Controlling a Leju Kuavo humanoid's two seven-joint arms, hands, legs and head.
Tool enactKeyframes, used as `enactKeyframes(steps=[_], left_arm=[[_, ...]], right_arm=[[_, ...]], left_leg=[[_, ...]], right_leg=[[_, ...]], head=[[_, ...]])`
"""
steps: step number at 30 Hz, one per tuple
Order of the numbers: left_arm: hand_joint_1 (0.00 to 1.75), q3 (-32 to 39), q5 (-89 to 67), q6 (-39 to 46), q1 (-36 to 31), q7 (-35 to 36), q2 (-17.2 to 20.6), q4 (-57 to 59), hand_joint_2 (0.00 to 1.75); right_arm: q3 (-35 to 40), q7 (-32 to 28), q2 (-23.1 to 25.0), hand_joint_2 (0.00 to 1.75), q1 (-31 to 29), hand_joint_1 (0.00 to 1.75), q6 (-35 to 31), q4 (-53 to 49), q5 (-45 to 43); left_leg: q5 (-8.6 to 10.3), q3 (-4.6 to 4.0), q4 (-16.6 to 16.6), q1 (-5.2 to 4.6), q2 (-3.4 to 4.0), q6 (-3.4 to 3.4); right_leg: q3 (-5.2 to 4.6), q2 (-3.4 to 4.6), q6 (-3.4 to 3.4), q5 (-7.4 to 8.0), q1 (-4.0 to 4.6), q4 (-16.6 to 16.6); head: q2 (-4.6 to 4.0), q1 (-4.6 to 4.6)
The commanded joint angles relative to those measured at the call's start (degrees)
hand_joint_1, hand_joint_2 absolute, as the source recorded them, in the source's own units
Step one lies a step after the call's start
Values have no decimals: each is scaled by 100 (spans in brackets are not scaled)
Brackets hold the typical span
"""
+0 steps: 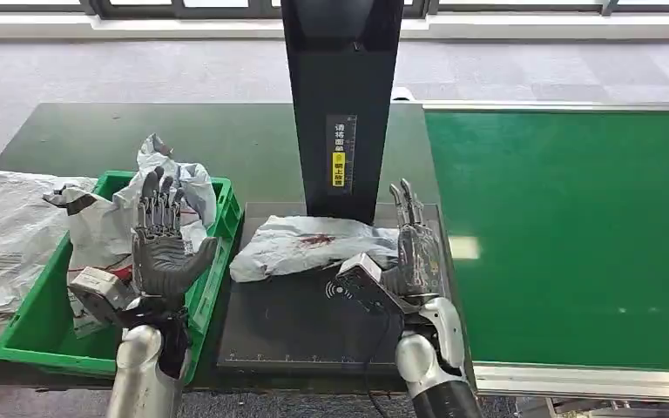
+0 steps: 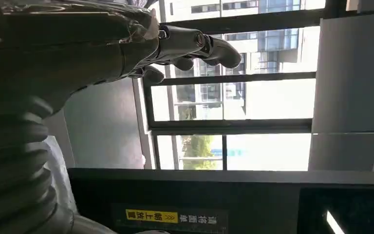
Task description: Moved the parcel from conveyor to table for the left to box.
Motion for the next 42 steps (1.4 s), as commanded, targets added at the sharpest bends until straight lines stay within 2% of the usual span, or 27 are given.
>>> enactKeyframes(steps=[1,14,15,18,21,25,27,28,30,31,42], left_arm=[[0,-126,2,30,137,13,-19,115,175],[0,-137,10,23,126,13,-9,137,175],[0,-139,11,18,115,13,-5,155,175],[0,-156,27,46,51,13,9,210,175],[0,-164,42,86,51,13,8,195,175],[0,-184,61,170,131,13,-3,102,175],[0,-184,61,170,131,13,-3,102,175],[0,-184,60,195,147,13,-1,81,175],[0,-184,60,195,147,13,-1,81,175],[0,-209,59,202,165,13,15,69,175],[0,-275,11,263,124,13,30,126,175]], right_arm=[[-201,41,-24,175,-6,0,-5,40,-11],[-250,45,-5,175,44,0,-160,-37,26],[-274,30,1,0,60,0,-192,-74,-4],[-336,-101,6,0,157,0,-274,-312,-128],[-424,-475,64,0,317,0,-523,-712,-490],[-570,-1184,130,0,591,0,-892,-1455,-1487],[-570,-1184,130,0,591,0,-892,-1455,-1487],[-620,-1471,176,0,619,0,-977,-1605,-1924],[-620,-1471,176,0,619,0,-977,-1605,-1924],[-703,-1684,171,0,601,0,-1064,-1602,-2209],[-799,-1716,164,0,623,0,-1139,-1625,-2318]], left_leg=[[-1,11,-7,-1,-2,0],[-3,27,-15,-1,-1,-2],[-3,20,-11,-1,-1,-2],[-3,26,-14,-2,-5,-2],[-3,20,-11,-2,-8,-1],[-3,18,-10,-3,-16,-1],[-5,19,-10,-1,-12,-2],[-4,16,-8,-3,-6,-2],[-4,16,-8,-2,-7,-2],[-5,26,-14,-1,-7,-3],[-4,26,-13,-1,-8,-2]], right_leg=[[11,-5,2,-2,-1,-6],[28,-6,3,-4,-1,-14],[21,-5,2,-3,-1,-10],[28,-11,3,-5,-1,-14],[22,-12,3,-6,-2,-10],[21,-20,2,-9,-2,-8],[22,-16,2,-9,-1,-9],[16,-10,2,-6,-3,-7],[17,-11,1,-6,-2,-7],[27,-13,1,-7,-1,-13],[26,-13,2,-7,0,-13]], head=[[-2,0],[0,0],[-2,0],[0,0],[0,0],[0,2],[-2,0],[0,0],[0,0],[0,0],[0,0]])
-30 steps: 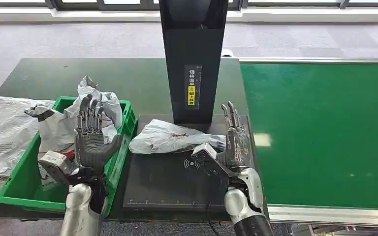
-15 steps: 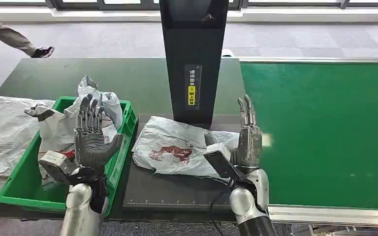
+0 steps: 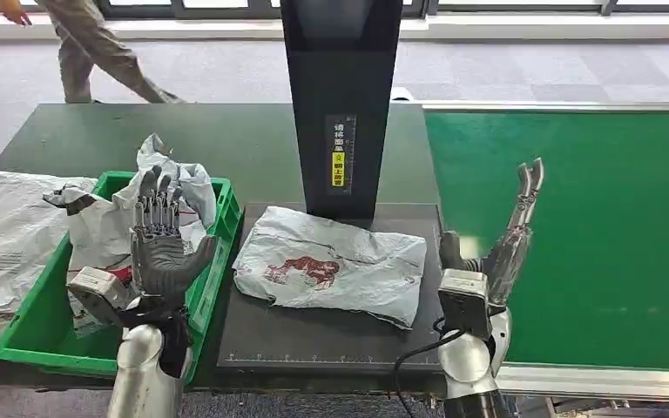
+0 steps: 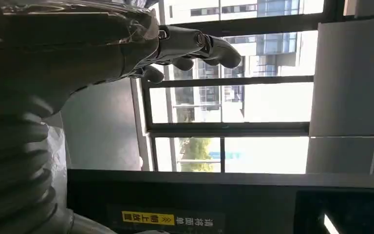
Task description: Moved the parcel from conveyor to table for the left to box.
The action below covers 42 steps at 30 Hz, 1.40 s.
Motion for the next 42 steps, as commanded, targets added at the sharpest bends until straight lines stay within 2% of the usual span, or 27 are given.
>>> enactKeyframes(steps=[1,7,8,9,10,12,14,18,28,29,31,34,38,42], left_arm=[[0,-241,-55,88,121,13,32,157,175],[0,-413,-172,167,41,13,47,255,175],[0,-605,-373,314,-7,13,135,368,175],[0,-778,-489,381,-76,13,195,519,175],[0,-1132,-1379,725,-594,13,168,1560,175],[0,-1701,-1609,1244,-1171,13,84,2455,175],[0,-1954,-1698,1515,-1430,13,-3,2890,175],[0,-1992,-1713,1608,-1497,13,-79,3000,175],[0,-2005,-1647,1558,-1459,13,10,2928,175],[0,-2220,-2365,1854,-1771,13,-35,3733,175],[0,-2598,-2334,2313,-2095,13,-177,4413,175],[0,-3009,-2262,2703,-2255,75,-177,4830,175],[0,-3109,-2490,2953,-2353,242,-177,5110,175],[0,-3134,-2584,3039,-2375,307,-177,5171,175]], right_arm=[[-297,37,172,0,284,0,-32,-85,-40],[-251,-16,146,0,345,0,-108,-218,-155],[-67,-16,43,175,340,0,-448,-350,-299],[54,-16,-35,175,336,0,-595,-385,-401],[177,-16,-87,175,275,0,-595,-490,-501],[222,-16,-40,175,82,0,-595,-295,-528],[204,-16,-5,175,-15,0,-595,-189,-533],[195,-16,6,175,-50,0,-595,-154,-527],[199,-16,-9,175,-25,0,-595,-180,-536],[186,-16,10,175,-54,0,-595,-78,-555],[138,-16,60,175,-62,0,-595,-58,-516],[96,-16,78,175,-13,0,-595,-61,-510],[80,-16,79,175,43,0,-595,-84,-525],[75,-16,83,175,49,0,-595,-88,-523]], left_leg=[[-5,35,-20,1,-11,-3],[-3,22,-13,0,-13,-2],[-4,26,-15,0,-12,-3],[-3,22,-12,0,-11,-2],[-3,30,-19,-1,-14,-3],[10,18,-16,-3,-51,-2],[13,9,-8,-4,-69,0],[6,15,-8,-6,-18,1],[1,26,-12,-5,-8,-2],[1,15,-6,-3,-7,-1],[5,26,-14,-2,-19,-1],[8,21,-12,-3,-33,1],[1,26,-12,-5,-5,0],[1,22,-10,-6,-11,-1]], right_leg=[[39,-16,2,-9,1,-20],[27,-16,2,-8,0,-12],[30,-16,2,-8,0,-15],[25,-14,2,-7,0,-12],[34,-19,2,-8,-1,-17],[31,-56,2,-8,-3,-13],[27,-73,4,-8,-4,-9],[22,-23,6,4,-6,-11],[26,-15,1,5,-3,-12],[16,-12,2,6,-2,-8],[32,-26,3,6,-1,-16],[32,-38,4,5,-2,-16],[31,-10,4,8,-5,-15],[27,-15,1,6,-5,-12]], head=[[0,0],[0,0],[0,0],[-2,2],[-2,0],[-2,0],[-2,0],[0,2],[0,0],[-2,2],[0,0],[0,2],[0,2],[-2,2]])
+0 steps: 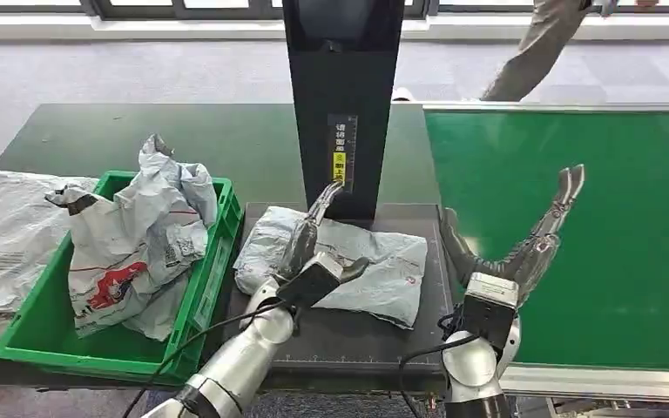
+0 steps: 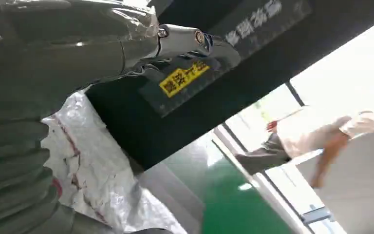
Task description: Moved the parcel from conveyor to table for the left to box.
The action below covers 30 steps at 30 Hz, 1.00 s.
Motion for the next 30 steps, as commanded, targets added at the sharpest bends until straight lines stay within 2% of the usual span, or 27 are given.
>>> enactKeyframes(steps=[1,11,14,21,27,30], left_arm=[[0,-531,-150,185,-470,128,153,1028,175],[0,-531,-150,185,-470,128,153,1028,175],[0,-772,-875,700,-626,748,153,1424,175],[0,-918,-1678,796,-732,1562,153,1874,175],[0,-889,-1838,808,-728,1669,153,1944,175],[0,-884,-2250,786,-758,1988,154,2054,175]], right_arm=[[-80,0,109,175,12,0,2,246,-27],[-80,0,109,175,12,0,2,246,-27],[-121,0,150,175,63,0,23,172,20],[-288,0,265,175,64,0,227,119,112],[-283,0,257,175,35,0,238,155,100],[-269,0,246,175,5,0,243,199,78]], left_leg=[[-2,15,-7,2,2,-5],[-1,9,-6,3,3,-3],[0,21,-12,3,1,-4],[-3,21,-12,3,4,-6],[-3,23,-13,3,8,-6],[-1,12,-8,2,5,-4]], right_leg=[[14,-1,-1,-2,3,-7],[7,1,0,-1,3,-5],[20,-4,0,-1,4,-11],[18,0,-2,-3,4,-10],[19,3,-1,-3,3,-9],[9,2,-1,-1,2,-5]], head=[[0,-2],[0,0],[-2,0],[0,-2],[-2,-2],[0,0]])
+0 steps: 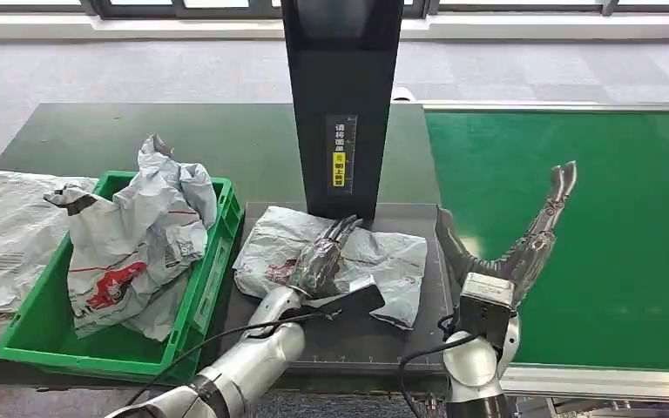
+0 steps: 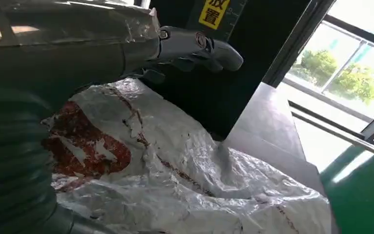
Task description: Moved the parcel from conveyor to table for the left to box.
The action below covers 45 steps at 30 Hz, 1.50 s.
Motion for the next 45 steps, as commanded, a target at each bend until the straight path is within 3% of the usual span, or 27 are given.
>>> enactKeyframes(steps=[1,7,16,17,18,39,40,41,45], left_arm=[[0,-308,-585,-67,-338,465,163,677,175],[0,-313,-992,-742,-287,793,157,884,175],[0,-194,-1154,-980,-265,870,211,922,175],[110,-204,-1237,-1017,-265,909,221,934,175],[175,-170,-1291,-1169,-261,905,219,963,175],[175,-163,-1509,-1808,-225,1072,258,1096,175],[175,-463,-2075,-703,-241,1581,298,979,175],[175,-401,-2146,-359,-312,1626,252,961,175],[175,-381,-2151,-427,-378,1642,231,957,175]], right_arm=[[-220,0,240,175,-18,0,19,220,-48],[-225,0,213,175,-94,0,-54,280,-158],[-175,0,159,175,-214,0,-71,471,-278],[-154,0,137,175,-231,0,-86,491,-307],[-125,0,102,175,-272,0,-111,534,-354],[-46,0,75,175,-419,0,-223,721,-498],[-179,0,138,175,-320,0,-223,581,-394],[-161,0,112,175,-219,0,-223,474,-408],[-153,0,96,175,-171,0,-220,423,-419]], left_leg=[[-2,16,-7,2,6,-5],[-2,19,-9,1,10,-5],[-1,34,-20,2,21,-6],[-1,18,-10,0,14,-3],[-1,26,-14,0,21,-4],[-2,53,-21,1,36,-4],[-2,50,-15,-1,27,-3],[0,54,-21,0,33,-5],[1,40,-11,1,15,-4]], right_leg=[[14,2,0,0,2,-7],[16,5,0,1,2,-9],[31,15,0,5,2,-19],[17,11,1,3,0,-8],[23,16,1,5,0,-13],[51,29,1,9,1,-18],[48,21,1,4,-1,-11],[50,26,0,9,0,-17],[40,8,0,3,1,-8]], head=[[0,0],[0,0],[0,0],[0,0],[0,0],[-2,0],[0,0],[-2,0],[0,0]])
